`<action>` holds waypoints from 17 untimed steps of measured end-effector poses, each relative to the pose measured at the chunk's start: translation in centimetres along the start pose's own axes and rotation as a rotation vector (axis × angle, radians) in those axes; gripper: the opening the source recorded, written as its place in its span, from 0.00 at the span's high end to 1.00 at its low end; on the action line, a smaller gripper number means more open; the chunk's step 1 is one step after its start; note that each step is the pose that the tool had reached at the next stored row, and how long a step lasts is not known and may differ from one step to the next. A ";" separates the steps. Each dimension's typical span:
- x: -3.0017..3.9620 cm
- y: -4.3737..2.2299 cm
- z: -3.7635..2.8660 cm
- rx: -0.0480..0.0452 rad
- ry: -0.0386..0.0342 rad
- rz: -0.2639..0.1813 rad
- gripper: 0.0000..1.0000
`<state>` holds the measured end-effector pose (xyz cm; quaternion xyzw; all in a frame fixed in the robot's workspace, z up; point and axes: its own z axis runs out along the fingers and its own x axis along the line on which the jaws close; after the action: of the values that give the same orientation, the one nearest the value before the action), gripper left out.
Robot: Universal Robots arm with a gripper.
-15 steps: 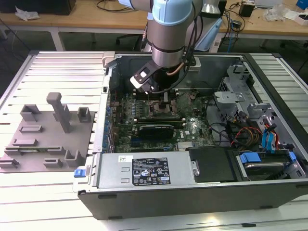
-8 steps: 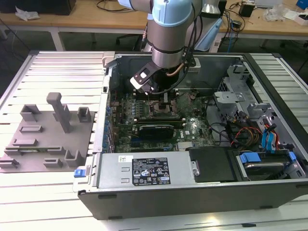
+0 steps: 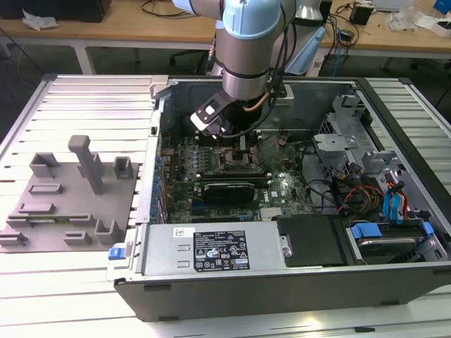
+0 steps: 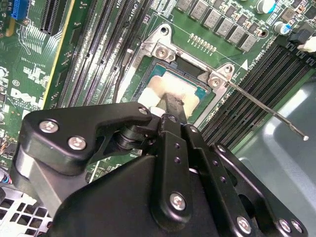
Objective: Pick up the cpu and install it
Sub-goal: 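Place the cpu into insertion slot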
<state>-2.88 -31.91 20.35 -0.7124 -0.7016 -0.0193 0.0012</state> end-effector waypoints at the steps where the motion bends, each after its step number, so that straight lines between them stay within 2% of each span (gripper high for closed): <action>1: 0.00 0.00 -0.03 -0.0002 0.0002 0.000 0.89; 7: 0.04 0.02 -0.84 0.0000 0.0000 0.000 0.89; 9: 0.07 0.03 -1.32 -0.0002 -0.0002 0.000 0.89; 17: 0.19 0.10 -4.17 -0.0027 -0.0017 0.000 0.89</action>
<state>-2.88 -31.84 24.52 -0.7123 -0.7016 -0.0196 -0.0004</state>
